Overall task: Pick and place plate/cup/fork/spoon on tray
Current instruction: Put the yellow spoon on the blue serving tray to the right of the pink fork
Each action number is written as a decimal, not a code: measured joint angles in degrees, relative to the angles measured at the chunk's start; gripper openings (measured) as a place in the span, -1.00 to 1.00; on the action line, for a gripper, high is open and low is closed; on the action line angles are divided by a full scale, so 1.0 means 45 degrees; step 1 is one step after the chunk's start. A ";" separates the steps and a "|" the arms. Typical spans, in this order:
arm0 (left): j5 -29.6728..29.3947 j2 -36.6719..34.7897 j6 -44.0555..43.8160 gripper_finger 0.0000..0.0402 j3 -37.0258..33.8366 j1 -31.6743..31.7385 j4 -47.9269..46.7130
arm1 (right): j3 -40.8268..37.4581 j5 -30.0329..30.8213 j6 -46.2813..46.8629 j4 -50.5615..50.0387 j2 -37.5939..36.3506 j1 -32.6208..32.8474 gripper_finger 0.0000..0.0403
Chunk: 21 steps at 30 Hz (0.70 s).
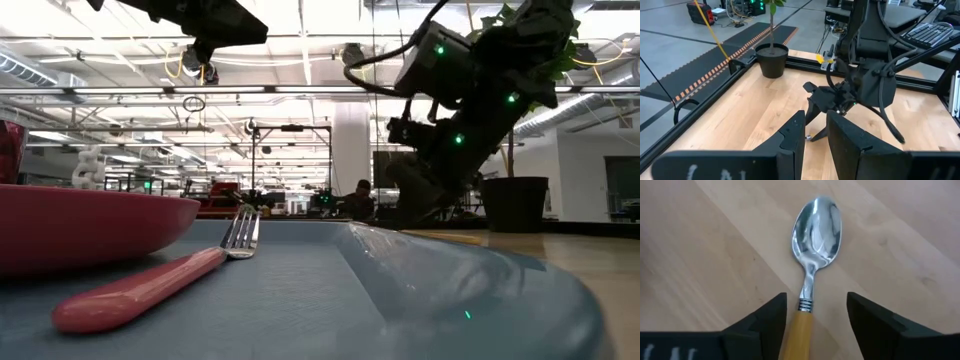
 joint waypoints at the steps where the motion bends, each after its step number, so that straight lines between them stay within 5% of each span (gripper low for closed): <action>1: 0.0000 0.0000 0.0009 -0.60 0.0000 0.0005 -0.0005 | 0.0000 0.0005 -0.0079 0.0018 0.0097 -0.0022 -0.02; 10: 0.0000 0.0000 0.0024 -0.60 0.0000 0.0000 -0.0005 | 0.0029 0.0108 -0.0066 0.0093 0.0723 -0.0136 -0.20; 21: 0.0000 0.0000 0.0029 -0.60 0.0000 0.0000 0.0019 | 0.0016 -0.0045 0.0865 0.0016 0.0672 -0.0172 -0.84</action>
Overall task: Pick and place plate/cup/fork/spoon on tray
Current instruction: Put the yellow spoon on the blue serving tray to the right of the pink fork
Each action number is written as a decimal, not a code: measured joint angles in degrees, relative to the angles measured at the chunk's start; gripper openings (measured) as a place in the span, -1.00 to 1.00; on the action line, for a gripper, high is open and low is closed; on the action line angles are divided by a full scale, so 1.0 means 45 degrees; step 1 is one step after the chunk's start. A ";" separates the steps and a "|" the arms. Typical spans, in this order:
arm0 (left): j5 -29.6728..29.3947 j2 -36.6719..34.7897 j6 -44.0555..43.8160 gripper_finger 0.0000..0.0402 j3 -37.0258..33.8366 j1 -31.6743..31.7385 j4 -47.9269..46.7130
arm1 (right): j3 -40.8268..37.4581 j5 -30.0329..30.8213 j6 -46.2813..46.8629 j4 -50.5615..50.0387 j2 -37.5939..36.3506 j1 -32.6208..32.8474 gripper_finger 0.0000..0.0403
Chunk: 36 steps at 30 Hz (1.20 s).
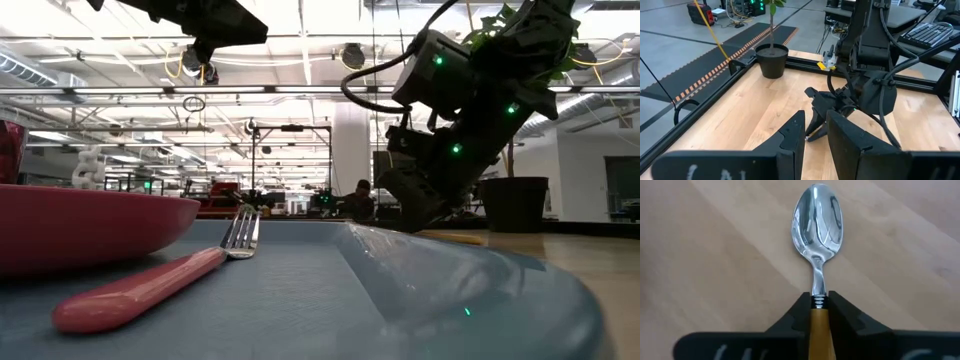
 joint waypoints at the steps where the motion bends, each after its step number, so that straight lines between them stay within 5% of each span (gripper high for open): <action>1: 0.0000 0.0000 0.0000 -0.60 0.0000 0.0000 0.0000 | -0.0005 0.0015 0.0153 -0.0029 -0.0028 -0.0011 -0.87; 28: -0.0001 0.0000 0.0151 -0.60 0.0000 0.0001 0.0010 | -0.0035 -0.0358 0.0947 0.0022 -0.1867 0.1784 -0.82; 36: -0.0005 0.0000 0.0129 -0.60 0.0000 0.0002 0.0005 | -0.0032 -0.0356 0.1048 0.1732 -0.1867 0.2259 -0.83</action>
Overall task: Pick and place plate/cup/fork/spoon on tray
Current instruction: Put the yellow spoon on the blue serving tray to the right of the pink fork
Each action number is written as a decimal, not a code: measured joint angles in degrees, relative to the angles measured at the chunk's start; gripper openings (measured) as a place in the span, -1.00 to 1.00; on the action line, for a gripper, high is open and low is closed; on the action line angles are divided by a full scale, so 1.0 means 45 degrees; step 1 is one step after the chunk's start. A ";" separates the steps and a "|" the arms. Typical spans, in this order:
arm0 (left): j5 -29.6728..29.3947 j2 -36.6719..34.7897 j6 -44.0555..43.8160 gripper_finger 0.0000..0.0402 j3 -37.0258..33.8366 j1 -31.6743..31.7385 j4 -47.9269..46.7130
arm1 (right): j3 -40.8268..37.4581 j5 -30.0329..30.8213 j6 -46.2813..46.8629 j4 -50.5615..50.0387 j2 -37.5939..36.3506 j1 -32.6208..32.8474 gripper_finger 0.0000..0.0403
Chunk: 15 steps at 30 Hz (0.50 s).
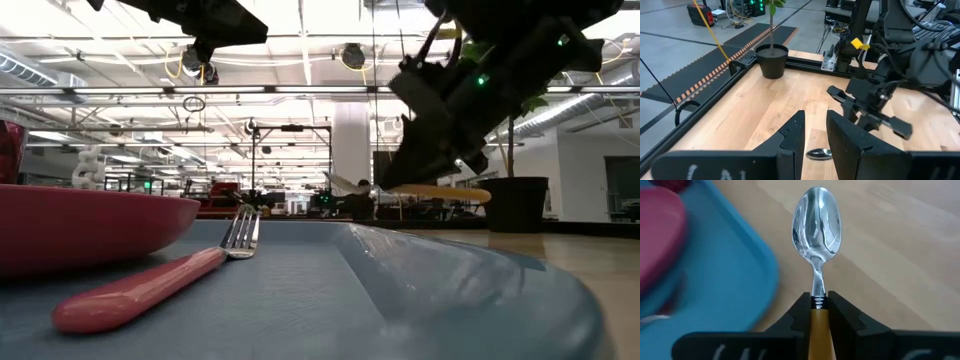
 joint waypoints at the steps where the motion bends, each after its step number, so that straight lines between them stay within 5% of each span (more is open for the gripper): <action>1: 0.0002 0.0000 -0.0002 -0.60 0.0000 -0.0002 0.0000 | 0.0002 0.0021 0.0150 0.0221 0.0000 0.0102 -0.83; 15: 0.0000 0.0000 -0.0320 -0.60 -0.0003 -0.0030 -0.0010 | 0.0016 0.2075 0.0898 0.4334 0.0703 0.2499 -0.84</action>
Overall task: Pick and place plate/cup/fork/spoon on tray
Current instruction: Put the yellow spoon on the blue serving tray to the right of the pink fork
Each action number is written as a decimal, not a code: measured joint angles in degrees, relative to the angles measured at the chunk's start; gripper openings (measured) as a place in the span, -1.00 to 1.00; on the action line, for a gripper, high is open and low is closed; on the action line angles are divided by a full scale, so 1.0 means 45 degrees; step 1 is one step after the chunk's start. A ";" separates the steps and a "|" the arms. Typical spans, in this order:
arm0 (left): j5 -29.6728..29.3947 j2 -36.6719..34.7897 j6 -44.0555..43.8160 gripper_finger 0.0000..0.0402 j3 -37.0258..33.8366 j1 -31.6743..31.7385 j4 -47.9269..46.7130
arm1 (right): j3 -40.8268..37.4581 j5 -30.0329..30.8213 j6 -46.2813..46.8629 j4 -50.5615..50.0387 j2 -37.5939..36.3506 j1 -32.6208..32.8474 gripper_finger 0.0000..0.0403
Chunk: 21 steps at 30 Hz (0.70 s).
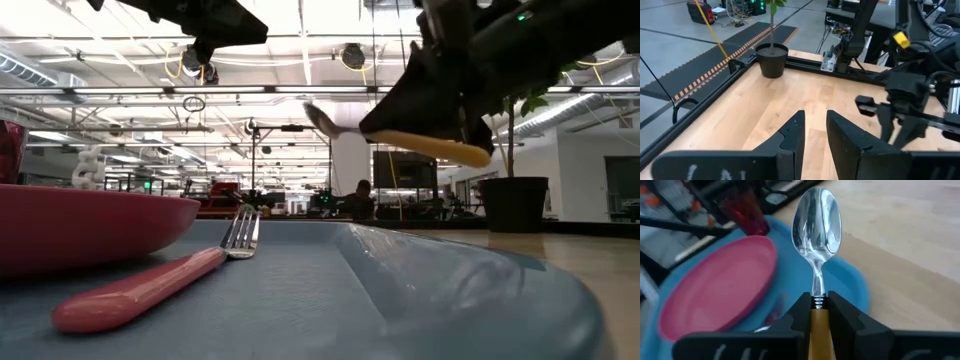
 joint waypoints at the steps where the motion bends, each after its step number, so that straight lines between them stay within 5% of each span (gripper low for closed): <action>1: -0.0002 0.0029 -0.0090 -0.60 -0.0001 -0.0031 0.0002 | 0.0000 0.0156 0.0005 0.0315 0.0118 0.0169 -0.84; 11: 0.0002 0.1346 -0.1223 -0.58 -0.0006 -0.1495 0.1188 | 0.0273 0.2640 -0.0229 0.3184 0.1837 0.1289 -0.84; 21: -0.0026 0.2827 -0.3101 -0.33 -0.0001 -0.2657 0.2021 | 0.2318 0.3080 -0.1630 0.3018 0.2878 0.1296 -0.83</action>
